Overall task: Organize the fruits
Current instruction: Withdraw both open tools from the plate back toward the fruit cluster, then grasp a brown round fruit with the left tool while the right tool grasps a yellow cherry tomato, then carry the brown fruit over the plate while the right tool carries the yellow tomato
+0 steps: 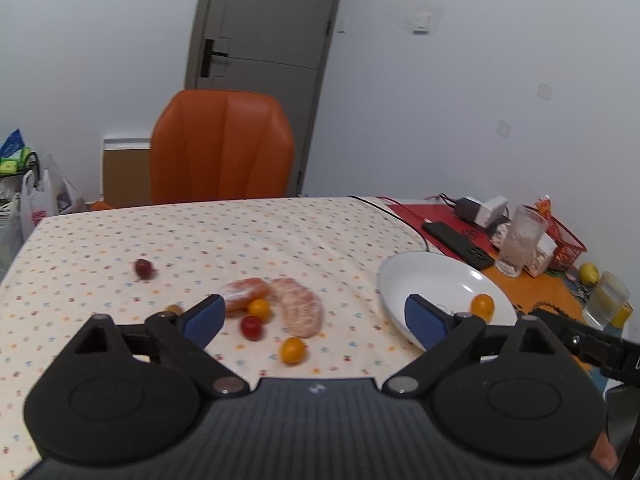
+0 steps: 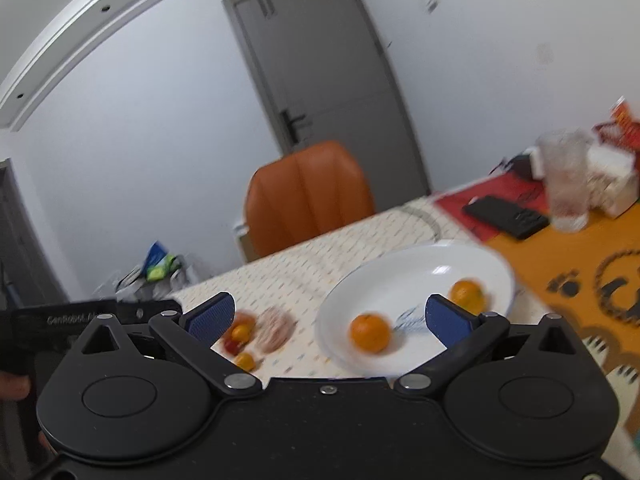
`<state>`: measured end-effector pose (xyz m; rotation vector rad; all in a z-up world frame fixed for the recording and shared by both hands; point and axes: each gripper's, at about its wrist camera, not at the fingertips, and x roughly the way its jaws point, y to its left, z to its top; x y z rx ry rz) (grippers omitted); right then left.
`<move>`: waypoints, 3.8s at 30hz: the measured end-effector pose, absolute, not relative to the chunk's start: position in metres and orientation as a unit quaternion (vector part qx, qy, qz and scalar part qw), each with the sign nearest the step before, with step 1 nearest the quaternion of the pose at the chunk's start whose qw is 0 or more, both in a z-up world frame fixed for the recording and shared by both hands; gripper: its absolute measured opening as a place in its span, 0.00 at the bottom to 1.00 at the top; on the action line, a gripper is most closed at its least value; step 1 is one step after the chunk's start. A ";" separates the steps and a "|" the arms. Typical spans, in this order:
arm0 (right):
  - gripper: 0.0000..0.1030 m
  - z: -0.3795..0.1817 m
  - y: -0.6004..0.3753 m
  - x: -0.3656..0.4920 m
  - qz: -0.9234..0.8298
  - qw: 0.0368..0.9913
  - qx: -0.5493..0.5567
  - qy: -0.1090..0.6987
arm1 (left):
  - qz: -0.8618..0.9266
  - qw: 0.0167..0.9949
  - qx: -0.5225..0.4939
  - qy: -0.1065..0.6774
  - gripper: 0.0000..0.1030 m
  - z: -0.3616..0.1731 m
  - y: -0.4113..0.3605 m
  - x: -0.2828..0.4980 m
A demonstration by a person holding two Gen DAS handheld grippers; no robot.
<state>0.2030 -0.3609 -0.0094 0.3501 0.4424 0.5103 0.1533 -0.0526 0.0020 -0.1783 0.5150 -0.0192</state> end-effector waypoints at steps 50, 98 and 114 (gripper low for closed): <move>0.72 -0.040 -0.211 0.235 0.352 0.885 0.089 0.290 | 0.047 0.943 -0.103 0.312 0.64 -0.073 0.037 0.185; 0.23 -0.039 -0.224 0.236 0.326 0.894 0.098 0.291 | 0.017 0.952 -0.098 0.289 0.23 -0.052 0.003 0.170; 0.23 -0.020 -0.268 0.211 0.307 0.910 0.108 0.259 | -0.012 0.960 -0.081 0.268 0.23 -0.032 -0.037 0.153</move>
